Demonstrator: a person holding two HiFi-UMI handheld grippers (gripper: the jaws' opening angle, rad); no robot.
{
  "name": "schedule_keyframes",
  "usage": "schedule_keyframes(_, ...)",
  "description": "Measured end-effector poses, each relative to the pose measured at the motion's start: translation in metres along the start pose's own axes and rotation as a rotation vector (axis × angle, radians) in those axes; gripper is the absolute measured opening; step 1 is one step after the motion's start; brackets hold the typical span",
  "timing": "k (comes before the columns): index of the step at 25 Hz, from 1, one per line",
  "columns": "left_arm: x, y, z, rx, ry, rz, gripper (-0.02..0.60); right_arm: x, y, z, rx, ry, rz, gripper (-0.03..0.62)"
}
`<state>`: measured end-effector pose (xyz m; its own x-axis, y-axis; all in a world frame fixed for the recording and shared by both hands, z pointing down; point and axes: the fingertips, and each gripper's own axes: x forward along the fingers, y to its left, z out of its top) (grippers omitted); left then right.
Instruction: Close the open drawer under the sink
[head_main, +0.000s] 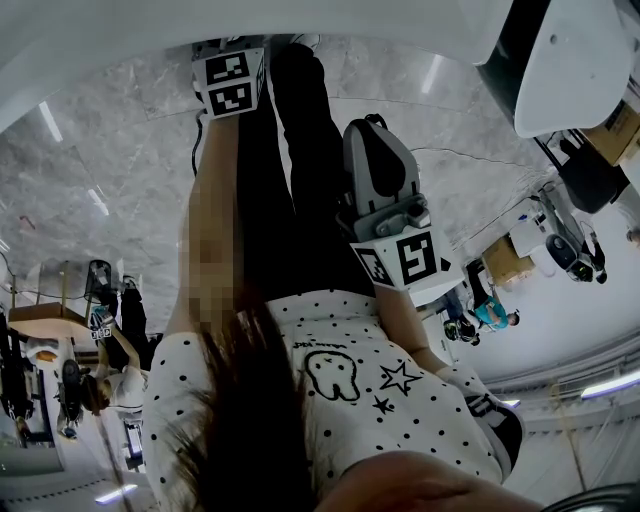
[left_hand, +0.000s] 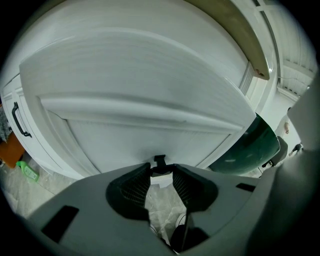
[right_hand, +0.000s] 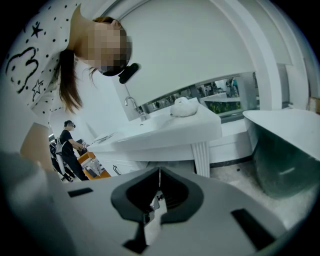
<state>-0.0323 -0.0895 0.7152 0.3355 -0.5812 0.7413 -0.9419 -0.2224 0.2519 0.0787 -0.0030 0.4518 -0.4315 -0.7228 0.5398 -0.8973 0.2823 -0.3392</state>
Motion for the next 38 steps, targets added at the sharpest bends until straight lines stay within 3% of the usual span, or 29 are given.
schedule_keyframes(34, 0.008, 0.004, 0.016, 0.000, -0.013, 0.007, 0.138, -0.001, 0.000, -0.002, 0.010, 0.010, 0.008, 0.015)
schedule_keyframes(38, 0.016, 0.004, 0.008, -0.033, -0.012, -0.007, 0.138, -0.001, 0.001, -0.003, 0.015, 0.014, 0.007, 0.015)
